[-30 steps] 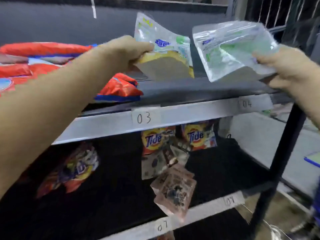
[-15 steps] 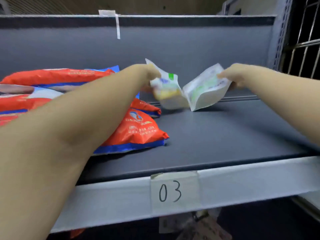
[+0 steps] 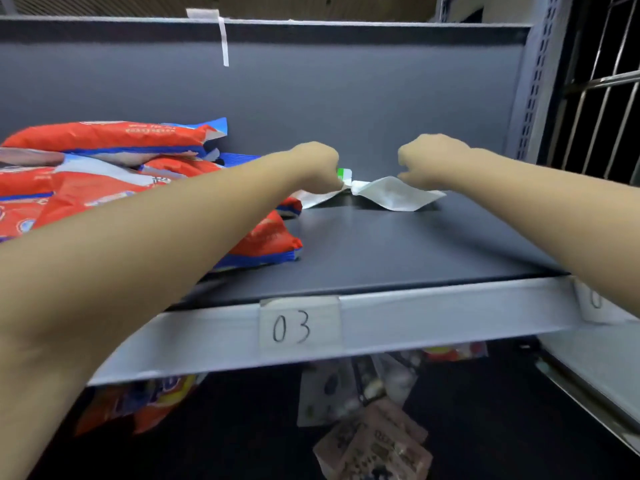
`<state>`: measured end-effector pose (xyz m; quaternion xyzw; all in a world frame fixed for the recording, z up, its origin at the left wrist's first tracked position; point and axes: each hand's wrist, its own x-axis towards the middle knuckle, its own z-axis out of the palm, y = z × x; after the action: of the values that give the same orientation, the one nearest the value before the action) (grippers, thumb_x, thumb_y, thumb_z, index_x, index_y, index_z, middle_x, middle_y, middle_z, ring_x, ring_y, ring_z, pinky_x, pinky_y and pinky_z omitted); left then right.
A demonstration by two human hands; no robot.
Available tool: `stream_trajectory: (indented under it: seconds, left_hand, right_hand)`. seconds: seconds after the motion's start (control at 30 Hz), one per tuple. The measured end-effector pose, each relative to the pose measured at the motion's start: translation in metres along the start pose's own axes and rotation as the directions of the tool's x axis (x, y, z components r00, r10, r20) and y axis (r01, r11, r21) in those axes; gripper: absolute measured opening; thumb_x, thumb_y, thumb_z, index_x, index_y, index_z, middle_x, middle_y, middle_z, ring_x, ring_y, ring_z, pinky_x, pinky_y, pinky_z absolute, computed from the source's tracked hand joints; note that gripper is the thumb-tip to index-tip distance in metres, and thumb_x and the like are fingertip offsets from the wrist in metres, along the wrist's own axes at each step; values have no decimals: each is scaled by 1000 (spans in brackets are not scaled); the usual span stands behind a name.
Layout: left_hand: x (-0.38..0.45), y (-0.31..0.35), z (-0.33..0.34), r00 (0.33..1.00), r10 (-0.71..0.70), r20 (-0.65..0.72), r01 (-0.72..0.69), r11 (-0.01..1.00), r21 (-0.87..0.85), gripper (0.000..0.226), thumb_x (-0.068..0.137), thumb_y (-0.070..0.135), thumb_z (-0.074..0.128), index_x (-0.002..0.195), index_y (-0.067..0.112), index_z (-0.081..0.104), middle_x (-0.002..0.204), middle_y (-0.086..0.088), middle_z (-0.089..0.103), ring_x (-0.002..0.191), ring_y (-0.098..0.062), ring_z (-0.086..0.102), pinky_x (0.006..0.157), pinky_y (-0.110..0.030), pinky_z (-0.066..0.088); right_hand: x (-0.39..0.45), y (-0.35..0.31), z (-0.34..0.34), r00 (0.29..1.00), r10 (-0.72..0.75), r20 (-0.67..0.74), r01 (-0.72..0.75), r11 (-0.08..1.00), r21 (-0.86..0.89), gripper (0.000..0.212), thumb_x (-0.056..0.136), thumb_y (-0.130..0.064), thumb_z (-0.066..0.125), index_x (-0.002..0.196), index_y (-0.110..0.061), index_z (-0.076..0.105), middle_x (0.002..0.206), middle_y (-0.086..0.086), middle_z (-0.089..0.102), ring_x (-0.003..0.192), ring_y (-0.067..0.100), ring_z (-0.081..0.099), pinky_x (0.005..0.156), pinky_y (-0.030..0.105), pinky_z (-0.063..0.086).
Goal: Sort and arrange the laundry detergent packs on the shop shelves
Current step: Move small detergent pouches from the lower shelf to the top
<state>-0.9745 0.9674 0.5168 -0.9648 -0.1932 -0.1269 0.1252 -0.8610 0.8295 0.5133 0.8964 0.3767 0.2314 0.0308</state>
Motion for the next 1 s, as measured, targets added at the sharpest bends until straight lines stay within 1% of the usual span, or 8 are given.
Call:
stream_trajectory:
  seconds: [0.13, 0.23, 0.37, 0.53, 0.63, 0.7, 0.83, 1.0]
  left_hand:
    - [-37, 23, -9, 987, 20, -159, -17, 1000, 22, 32, 93, 31, 44, 97, 7, 65, 103, -14, 65, 83, -27, 47, 79, -36, 47]
    - [-81, 46, -16, 949, 20, -315, -6, 999, 47, 33, 94, 30, 43, 104, 9, 66, 105, -14, 64, 95, -33, 55, 79, -38, 47]
    - [-146, 82, -22, 888, 15, -460, -20, 1000, -5, 33, 97, 33, 42, 110, 14, 65, 107, -13, 62, 103, -33, 53, 78, -40, 43]
    - [-231, 125, 5, 750, 29, -661, -162, 977, -141, 29, 94, 31, 46, 100, 12, 67, 95, -7, 65, 94, -28, 56, 68, -26, 29]
    - [-271, 147, 41, 805, -8, -593, -167, 957, -239, 32, 92, 36, 43, 98, 17, 68, 94, 0, 67, 92, -22, 58, 75, -31, 42]
    - [-288, 156, 71, 869, -75, -489, -103, 939, -328, 30, 92, 37, 44, 102, 20, 67, 99, 5, 67, 95, -16, 58, 78, -26, 42]
    - [-300, 154, 140, 955, -222, -195, 115, 888, -445, 25, 96, 34, 47, 111, 26, 64, 107, 12, 63, 104, -7, 53, 79, -16, 34]
    - [-297, 133, 225, 918, -368, 148, 393, 795, -463, 27, 94, 29, 48, 113, 21, 65, 108, 2, 66, 97, -17, 59, 79, -31, 49]
  right_hand:
    - [-37, -3, -21, 988, -75, -137, 86, 993, 77, 30, 96, -21, 42, 115, -3, 55, 113, 17, 57, 99, 36, 54, 63, 30, 37]
    - [-72, 1, -33, 973, -119, -200, 154, 974, 169, 35, 96, -26, 43, 126, -10, 52, 124, 11, 57, 113, 32, 49, 79, 34, 41]
    - [-136, 16, -40, 950, -166, -263, 245, 920, 305, 35, 97, -29, 44, 126, -13, 53, 123, 7, 60, 118, 27, 49, 91, 35, 42]
    - [-229, 34, -22, 906, -142, -400, 313, 860, 403, 32, 96, -31, 45, 120, -15, 58, 117, 3, 65, 109, 25, 57, 94, 41, 45]
    - [-278, 35, 9, 911, -118, -394, 322, 801, 505, 30, 94, -29, 50, 118, -14, 61, 113, 3, 66, 106, 23, 59, 93, 39, 45]
    - [-301, 31, 38, 932, -113, -345, 304, 762, 571, 28, 93, -27, 53, 115, -14, 62, 111, 3, 67, 103, 21, 61, 89, 34, 46]
    - [-320, 13, 110, 990, -139, -16, 118, 763, 635, 30, 96, -31, 48, 122, -21, 58, 116, -6, 62, 107, 13, 57, 85, 23, 41]
    - [-315, -19, 212, 920, -139, 367, -146, 746, 650, 28, 96, -25, 48, 114, -11, 63, 112, 9, 65, 103, 25, 60, 84, 30, 46]
